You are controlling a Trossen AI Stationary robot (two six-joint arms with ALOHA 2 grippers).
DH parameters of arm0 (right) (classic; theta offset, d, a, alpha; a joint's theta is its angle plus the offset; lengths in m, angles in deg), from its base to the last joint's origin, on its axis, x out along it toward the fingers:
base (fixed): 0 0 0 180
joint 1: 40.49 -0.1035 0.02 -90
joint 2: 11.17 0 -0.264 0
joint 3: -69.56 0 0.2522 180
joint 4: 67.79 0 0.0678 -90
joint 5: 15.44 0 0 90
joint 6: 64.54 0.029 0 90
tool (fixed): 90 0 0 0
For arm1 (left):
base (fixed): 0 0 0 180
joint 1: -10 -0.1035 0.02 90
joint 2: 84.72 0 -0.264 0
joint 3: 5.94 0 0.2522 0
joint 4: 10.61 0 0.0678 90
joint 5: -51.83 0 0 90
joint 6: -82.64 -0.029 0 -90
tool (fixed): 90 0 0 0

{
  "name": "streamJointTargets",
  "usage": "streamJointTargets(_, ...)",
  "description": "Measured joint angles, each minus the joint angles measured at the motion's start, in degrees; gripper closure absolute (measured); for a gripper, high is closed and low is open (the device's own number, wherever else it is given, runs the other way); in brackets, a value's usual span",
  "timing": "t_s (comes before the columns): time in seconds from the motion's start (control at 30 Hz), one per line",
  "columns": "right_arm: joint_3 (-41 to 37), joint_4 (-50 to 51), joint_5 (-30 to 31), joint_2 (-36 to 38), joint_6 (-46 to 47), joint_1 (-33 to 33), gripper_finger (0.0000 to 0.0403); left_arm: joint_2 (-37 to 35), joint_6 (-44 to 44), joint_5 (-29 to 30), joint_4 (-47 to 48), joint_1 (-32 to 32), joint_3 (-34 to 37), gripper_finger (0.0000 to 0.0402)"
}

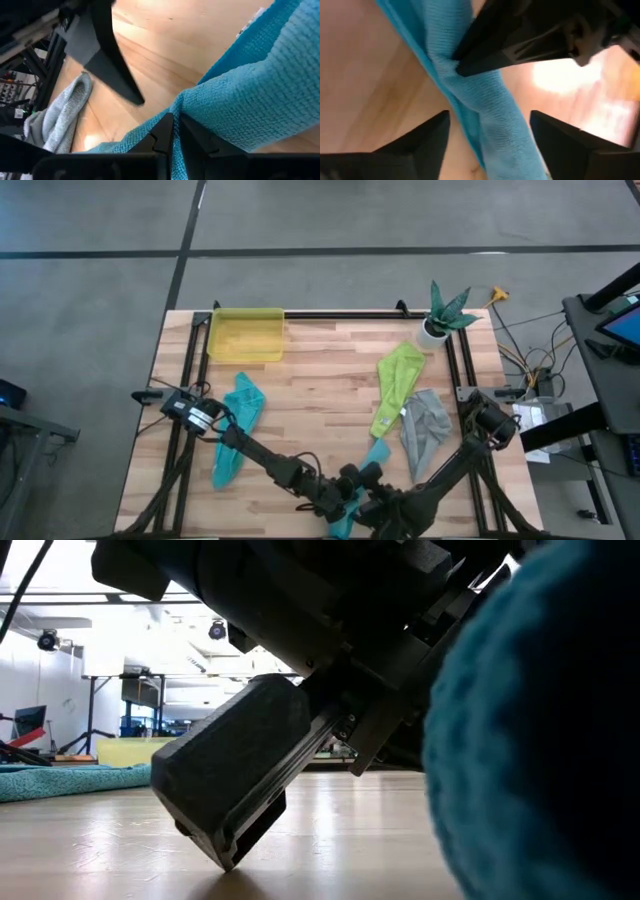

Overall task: Roll microfiber towels into tight, uniform cylinder then place into a basket
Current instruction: Put the rolled right light blue towel into the yellow bin

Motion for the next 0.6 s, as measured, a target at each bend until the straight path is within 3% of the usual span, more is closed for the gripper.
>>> streamJointTargets(0.2,-0.19,-0.46,-1.97,-1.00,-5.64,1.47,0.0076,-0.09,0.90,-0.11,0.82,0.19,0.11,0.0389)
streamJointTargets(0.47,-0.47,-1.78,-1.43,-1.12,-7.86,3.10,0.0075,-0.13,1.17,0.53,0.77,0.28,0.19,0.0389)
streamJointTargets(0.6,-1.00,-4.43,1.76,-2.12,-8.66,3.10,0.0076,-0.21,0.84,0.50,0.98,0.39,0.22,0.0389)
